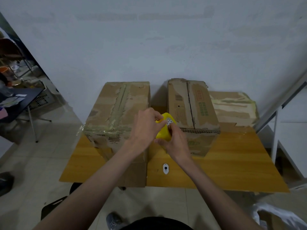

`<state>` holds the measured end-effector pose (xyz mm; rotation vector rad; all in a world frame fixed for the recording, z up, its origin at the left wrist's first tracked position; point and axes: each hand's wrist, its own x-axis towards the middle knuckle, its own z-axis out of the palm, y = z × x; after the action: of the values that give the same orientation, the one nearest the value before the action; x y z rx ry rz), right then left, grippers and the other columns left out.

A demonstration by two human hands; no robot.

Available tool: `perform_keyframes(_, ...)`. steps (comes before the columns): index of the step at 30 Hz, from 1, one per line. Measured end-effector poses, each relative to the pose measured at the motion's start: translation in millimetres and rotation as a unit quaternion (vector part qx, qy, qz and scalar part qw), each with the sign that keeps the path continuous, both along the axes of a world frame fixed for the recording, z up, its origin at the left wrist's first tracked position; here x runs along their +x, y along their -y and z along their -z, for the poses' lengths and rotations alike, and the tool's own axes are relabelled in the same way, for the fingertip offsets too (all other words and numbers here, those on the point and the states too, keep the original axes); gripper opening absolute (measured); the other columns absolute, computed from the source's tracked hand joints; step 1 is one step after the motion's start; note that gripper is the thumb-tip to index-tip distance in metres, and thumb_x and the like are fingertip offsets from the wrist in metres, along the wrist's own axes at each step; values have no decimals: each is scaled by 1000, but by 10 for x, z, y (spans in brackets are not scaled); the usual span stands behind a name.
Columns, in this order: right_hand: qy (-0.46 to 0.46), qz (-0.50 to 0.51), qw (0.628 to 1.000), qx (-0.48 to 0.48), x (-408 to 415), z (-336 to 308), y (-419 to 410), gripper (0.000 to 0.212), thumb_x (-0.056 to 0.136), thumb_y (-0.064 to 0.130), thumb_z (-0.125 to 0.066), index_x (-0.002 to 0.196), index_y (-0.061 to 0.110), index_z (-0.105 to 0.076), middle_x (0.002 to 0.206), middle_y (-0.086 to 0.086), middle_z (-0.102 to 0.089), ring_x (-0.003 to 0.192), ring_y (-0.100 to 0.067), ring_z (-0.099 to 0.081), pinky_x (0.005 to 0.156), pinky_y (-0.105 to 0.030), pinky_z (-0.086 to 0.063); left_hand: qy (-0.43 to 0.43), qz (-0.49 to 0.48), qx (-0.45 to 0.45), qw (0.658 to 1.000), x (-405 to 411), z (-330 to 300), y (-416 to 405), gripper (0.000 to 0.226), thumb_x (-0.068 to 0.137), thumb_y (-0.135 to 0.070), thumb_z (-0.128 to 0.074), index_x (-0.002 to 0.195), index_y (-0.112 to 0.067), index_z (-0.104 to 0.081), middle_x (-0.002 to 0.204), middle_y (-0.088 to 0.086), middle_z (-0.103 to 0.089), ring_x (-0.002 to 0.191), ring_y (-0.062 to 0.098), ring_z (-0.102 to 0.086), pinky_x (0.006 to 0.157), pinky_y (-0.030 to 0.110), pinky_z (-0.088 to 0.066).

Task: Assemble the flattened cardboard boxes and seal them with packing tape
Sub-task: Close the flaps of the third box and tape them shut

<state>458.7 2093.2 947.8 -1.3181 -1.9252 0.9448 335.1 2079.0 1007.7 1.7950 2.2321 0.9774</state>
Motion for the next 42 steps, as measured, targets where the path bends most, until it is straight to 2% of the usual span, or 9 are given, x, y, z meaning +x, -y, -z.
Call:
perform_keyframes(7, -19, -2, 1000, -8, -10, 14, 47, 45, 73, 32, -86, 89, 13, -48, 81, 0, -51, 68, -11, -43, 55, -29, -32, 53, 21, 11, 998, -34, 59, 31, 11, 80, -27, -81, 83, -19, -75, 81, -7, -68, 69, 2, -56, 67, 19, -49)
perform_keyframes(13, -46, -12, 999, -14, -12, -47, 67, 43, 75, 24, -85, 86, 12, -45, 73, 4, -43, 61, -8, -36, 54, -27, -29, 54, 33, 44, 997, -20, 162, 21, 12, 80, -22, -76, 79, -24, -64, 80, -9, -61, 72, 1, -53, 61, 9, -36)
perform_keyframes(19, -61, -27, 998, -4, 27, -124, 19, 36, 77, 17, -82, 88, 14, -48, 76, 10, -46, 64, -3, -42, 55, -19, -33, 55, 29, 97, 993, 49, 230, 19, 13, 82, -19, -73, 83, -25, -61, 83, -10, -56, 76, 3, -49, 63, 11, -35)
perform_keyframes(25, -65, -28, 997, 9, 64, -118, -4, 46, 75, 12, -82, 75, 26, -39, 72, 10, -44, 62, -3, -40, 55, -16, -34, 42, 36, 114, 992, 77, 274, -4, 11, 82, -16, -71, 82, -18, -60, 84, -6, -55, 78, 7, -49, 67, 15, -39)
perform_keyframes(29, -49, -26, 998, 20, 78, -85, -24, 37, 75, 16, -83, 84, 13, -47, 74, 8, -44, 64, -5, -39, 55, -19, -33, 36, 46, 105, 993, 77, 337, 9, 23, 87, -16, -68, 69, -11, -54, 85, -3, -50, 76, 6, -47, 68, 9, -36)
perform_keyframes(34, -59, -44, 997, 8, 156, -124, -98, 44, 73, 25, -86, 77, 27, -43, 75, 8, -48, 64, -4, -42, 56, -16, -35, 88, 67, 96, 989, -29, 253, -90, 18, 83, -26, -78, 97, -23, -68, 89, -8, -62, 82, 1, -58, 70, 9, -44)
perform_keyframes(37, -73, -46, 996, 1, 169, -130, -158, 40, 73, 29, -87, 81, 24, -48, 80, 2, -56, 69, -13, -50, 56, -21, -34, 67, 87, 108, 988, -40, 227, -118, 20, 84, -30, -78, 101, -19, -77, 95, -8, -65, 83, -1, -60, 74, 9, -48)
perform_keyframes(40, -73, -48, 996, -3, 193, -155, -192, 42, 72, 30, -87, 88, 13, -52, 86, -8, -61, 75, -26, -55, 61, -37, -41, 45, 97, 114, 988, -67, 200, -128, 18, 86, -29, -75, 101, -19, -79, 93, -8, -67, 79, 0, -59, 72, 12, -47)
perform_keyframes(42, -61, -54, 997, -4, 215, -171, -216, 44, 72, 32, -87, 90, 10, -53, 87, -11, -61, 76, -29, -56, 62, -41, -42, 31, 102, 110, 988, -104, 145, -157, 13, 87, -27, -75, 96, -19, -80, 90, -10, -69, 77, 0, -61, 70, 15, -50)
